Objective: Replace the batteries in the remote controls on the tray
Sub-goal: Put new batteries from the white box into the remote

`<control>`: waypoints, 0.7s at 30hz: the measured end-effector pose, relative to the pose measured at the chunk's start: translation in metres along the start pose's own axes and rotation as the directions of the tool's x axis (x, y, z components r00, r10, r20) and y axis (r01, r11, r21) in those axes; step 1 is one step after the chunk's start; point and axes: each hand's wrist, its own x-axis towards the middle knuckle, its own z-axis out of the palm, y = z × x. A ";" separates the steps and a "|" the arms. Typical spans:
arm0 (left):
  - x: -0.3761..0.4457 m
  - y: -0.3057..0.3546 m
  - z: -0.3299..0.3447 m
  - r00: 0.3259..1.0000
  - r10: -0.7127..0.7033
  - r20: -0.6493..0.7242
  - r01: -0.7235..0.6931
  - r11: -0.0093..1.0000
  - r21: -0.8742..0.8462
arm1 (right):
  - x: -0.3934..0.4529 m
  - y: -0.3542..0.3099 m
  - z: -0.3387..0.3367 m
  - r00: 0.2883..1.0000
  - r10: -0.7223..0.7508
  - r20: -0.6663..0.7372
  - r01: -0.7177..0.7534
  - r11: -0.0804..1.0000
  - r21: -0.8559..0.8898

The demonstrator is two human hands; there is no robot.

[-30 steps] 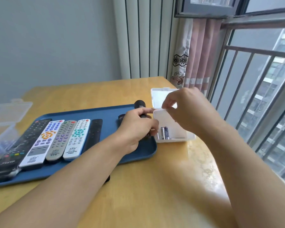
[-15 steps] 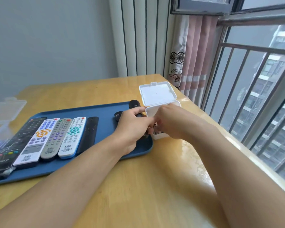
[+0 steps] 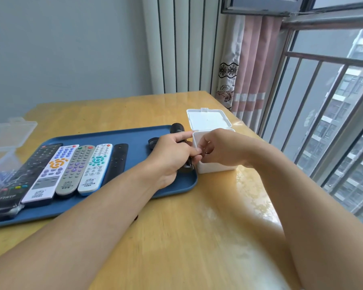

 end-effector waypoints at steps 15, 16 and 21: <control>-0.037 0.028 -0.082 0.980 0.140 -0.140 -0.176 0.940 -0.293 | -0.003 -0.018 -0.015 0.988 -0.021 -0.151 0.152 0.092 0.984; -0.044 0.027 -0.089 0.980 0.134 -0.145 -0.170 0.947 -0.273 | -0.003 -0.024 -0.010 0.994 -0.056 -0.089 0.084 -0.092 0.992; -0.066 0.017 -0.119 0.978 0.105 -0.182 -0.145 0.965 -0.220 | 0.004 -0.057 0.031 0.964 -0.199 0.178 -0.230 -0.277 0.933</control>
